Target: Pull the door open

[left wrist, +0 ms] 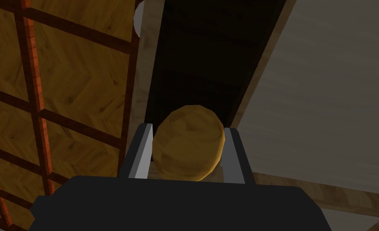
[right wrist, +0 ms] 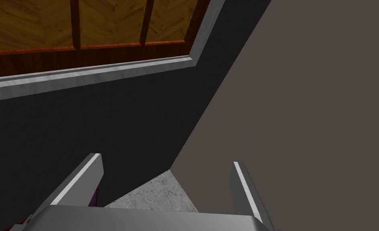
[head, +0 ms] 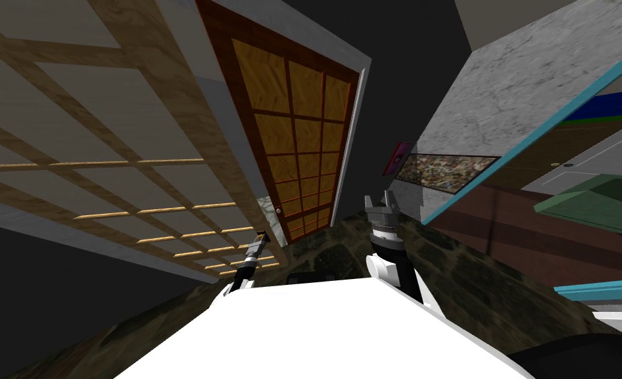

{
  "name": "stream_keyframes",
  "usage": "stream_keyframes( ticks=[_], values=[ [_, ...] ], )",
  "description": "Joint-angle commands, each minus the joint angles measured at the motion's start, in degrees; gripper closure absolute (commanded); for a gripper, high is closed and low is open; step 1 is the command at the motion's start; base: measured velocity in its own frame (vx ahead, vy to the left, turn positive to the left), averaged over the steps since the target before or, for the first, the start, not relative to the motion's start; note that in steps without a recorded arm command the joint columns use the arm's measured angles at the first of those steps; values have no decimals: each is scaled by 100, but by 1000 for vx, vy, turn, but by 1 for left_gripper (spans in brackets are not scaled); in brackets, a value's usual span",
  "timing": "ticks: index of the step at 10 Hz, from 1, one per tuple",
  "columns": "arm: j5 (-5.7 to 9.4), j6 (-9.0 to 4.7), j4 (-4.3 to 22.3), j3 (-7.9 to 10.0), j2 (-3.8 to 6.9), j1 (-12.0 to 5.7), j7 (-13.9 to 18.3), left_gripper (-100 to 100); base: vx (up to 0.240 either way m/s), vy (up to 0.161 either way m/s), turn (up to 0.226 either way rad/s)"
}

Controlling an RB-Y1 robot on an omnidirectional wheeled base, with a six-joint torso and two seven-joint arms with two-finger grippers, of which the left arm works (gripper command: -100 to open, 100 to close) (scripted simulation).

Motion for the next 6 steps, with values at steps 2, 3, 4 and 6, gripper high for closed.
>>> stream_keyframes(
  ticks=[2,3,4,6],
  values=[
    [80,-9,13,-40,-3,-7,336,100,-31,13,-41],
    [110,-10,16,-52,-1,-9,456,100,-36,15,-46],
    [140,-10,18,-65,2,-12,577,100,-33,19,-37],
    [216,-11,25,-97,9,-19,886,100,-39,16,-40]
  ],
)
